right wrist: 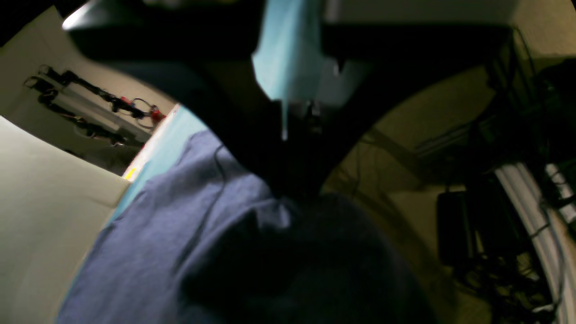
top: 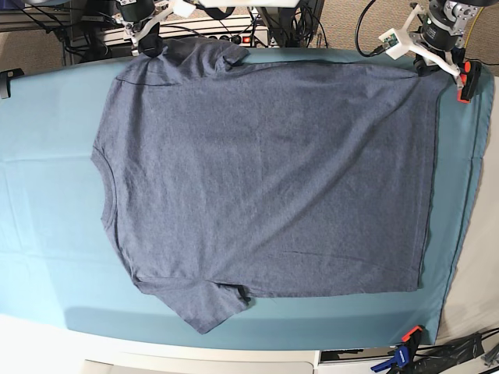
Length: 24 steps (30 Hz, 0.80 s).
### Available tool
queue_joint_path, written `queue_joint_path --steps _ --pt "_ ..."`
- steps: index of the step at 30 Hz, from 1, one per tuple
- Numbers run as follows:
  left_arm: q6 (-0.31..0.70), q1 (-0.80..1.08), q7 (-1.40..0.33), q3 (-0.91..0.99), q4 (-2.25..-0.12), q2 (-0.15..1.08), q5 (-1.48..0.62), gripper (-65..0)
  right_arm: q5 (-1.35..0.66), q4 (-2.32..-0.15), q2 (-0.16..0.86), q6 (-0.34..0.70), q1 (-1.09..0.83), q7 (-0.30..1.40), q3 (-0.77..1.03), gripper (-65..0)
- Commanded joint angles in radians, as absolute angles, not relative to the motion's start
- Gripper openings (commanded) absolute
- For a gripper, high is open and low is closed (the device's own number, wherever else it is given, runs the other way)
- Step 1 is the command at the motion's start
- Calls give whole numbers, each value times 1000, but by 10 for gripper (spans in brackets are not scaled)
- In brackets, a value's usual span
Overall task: Fold the T-shirt properly
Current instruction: 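Lift the sleeve-side edge with both grippers and fold it over the shirt body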
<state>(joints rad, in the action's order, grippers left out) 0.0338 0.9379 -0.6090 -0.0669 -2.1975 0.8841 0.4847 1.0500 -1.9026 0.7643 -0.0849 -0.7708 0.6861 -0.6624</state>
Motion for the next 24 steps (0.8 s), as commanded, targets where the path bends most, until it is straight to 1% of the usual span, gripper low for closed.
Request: queue_joint_path --steps 1,4,9,13,17,21,24 --pt "22 944 -605 -61 -2214 895 493 -650 1081 -1917 775 -118 -778 685 -661 -650" --pt "22 944 -605 -61 -2214 895 494 -650 1121 -1921 775 -165 -778 710 -661 -650" --pt "22 944 -606 -61 -2214 895 498 -650 1126 -1980 776 -199 -779 733 -661 -650" --pt "17 944 -617 -61 -2214 895 537 -650 1126 -2053 776 -200 -779 749 -661 -650" --pt "-28 944 -629 -61 -2219 896 581 -650 1127 -2122 776 -200 -779 768 -660 -650" --pt "-28 929 -628 -61 -2226 896 583 -650 1126 -2172 775 -200 -778 765 -656 -650" --pt "-26 884 -628 -61 -2226 898 573 -650 1102 -2180 772 -199 -771 760 -614 -650"
